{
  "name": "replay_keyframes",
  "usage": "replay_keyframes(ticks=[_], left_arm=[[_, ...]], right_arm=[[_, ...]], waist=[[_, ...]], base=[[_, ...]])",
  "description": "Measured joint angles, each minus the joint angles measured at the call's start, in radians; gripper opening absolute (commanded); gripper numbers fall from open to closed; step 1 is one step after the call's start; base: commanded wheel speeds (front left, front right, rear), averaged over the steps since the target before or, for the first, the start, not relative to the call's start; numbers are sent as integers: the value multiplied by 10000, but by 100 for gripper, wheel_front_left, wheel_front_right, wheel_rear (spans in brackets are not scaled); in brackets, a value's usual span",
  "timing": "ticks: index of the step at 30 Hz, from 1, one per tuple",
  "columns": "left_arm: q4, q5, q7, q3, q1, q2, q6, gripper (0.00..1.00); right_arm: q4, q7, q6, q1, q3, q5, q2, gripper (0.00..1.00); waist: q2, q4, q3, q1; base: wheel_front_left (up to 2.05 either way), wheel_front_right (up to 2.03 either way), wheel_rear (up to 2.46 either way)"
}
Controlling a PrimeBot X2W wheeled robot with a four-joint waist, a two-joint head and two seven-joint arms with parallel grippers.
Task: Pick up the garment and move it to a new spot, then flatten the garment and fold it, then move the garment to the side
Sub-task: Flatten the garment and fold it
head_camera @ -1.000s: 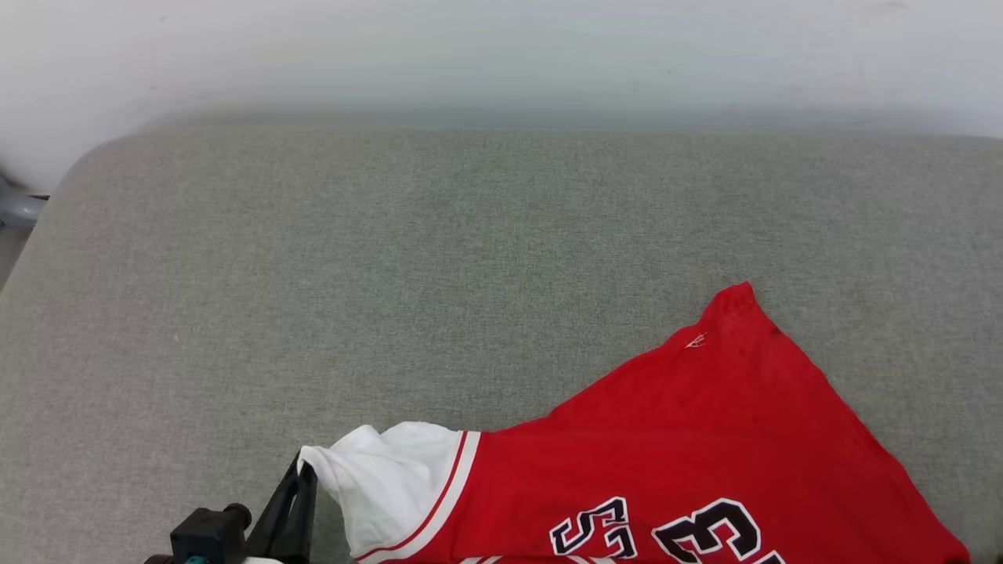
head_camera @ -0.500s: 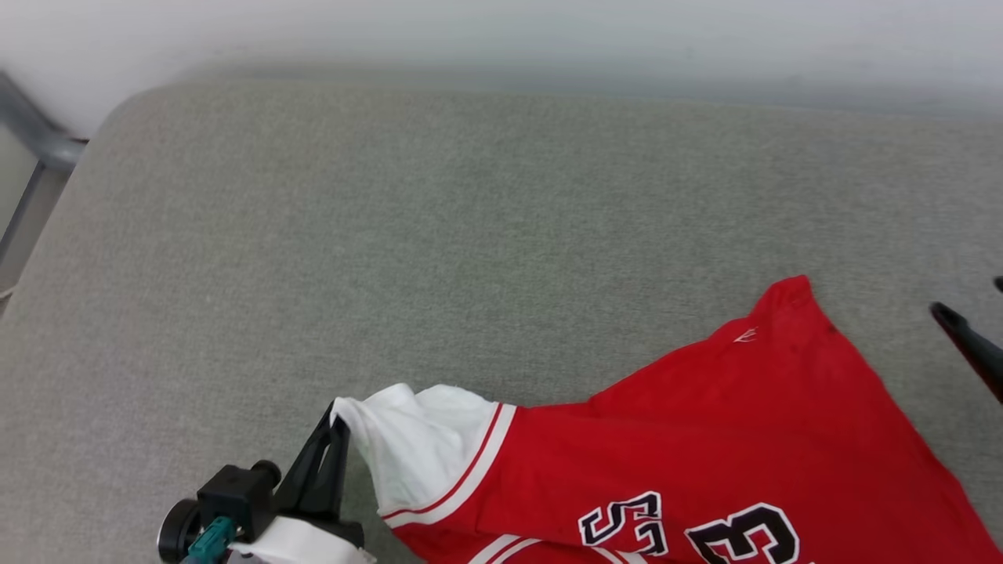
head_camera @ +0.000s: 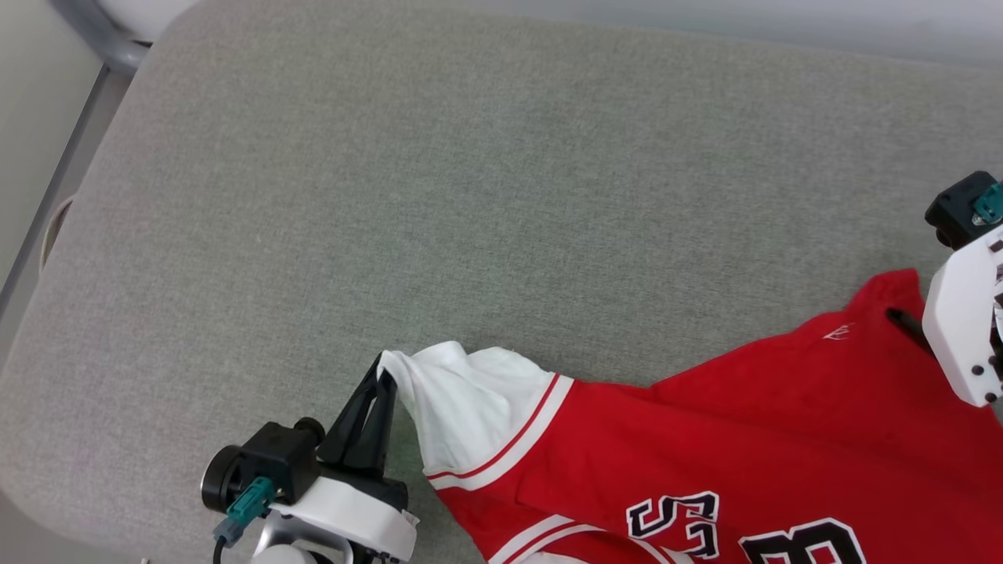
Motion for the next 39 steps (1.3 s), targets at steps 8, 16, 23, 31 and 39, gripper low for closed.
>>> replay_keyframes(ticks=[8,16,23,31,39], left_arm=[[25,33,-4,-148,-400,-176,-42,0],[81,102,-8,2,-422,-270,-84,0],[13,242,-17,159,-339,-98,-115,0],[-905,497,-31,477,-363,545,-128,0],[-1881,454,314,742,-2167,1181,-174,0]], right_arm=[[1480,-117,-2,-854,1321,-67,42,100],[1870,-928,-21,-1025,2021,660,-71,0],[1795,-2719,-2,-1121,2232,911,222,0],[1156,-4652,-2,-1195,1532,1306,113,0],[366,-5710,-2,-1169,451,1498,546,0]], waist=[[0,433,623,-1],[0,412,665,-3],[0,94,-6,-1],[0,-474,-968,-2],[0,-1160,-1352,-2]], base=[[0,0,0],[0,0,0],[0,0,0],[0,0,0],[0,0,0]])
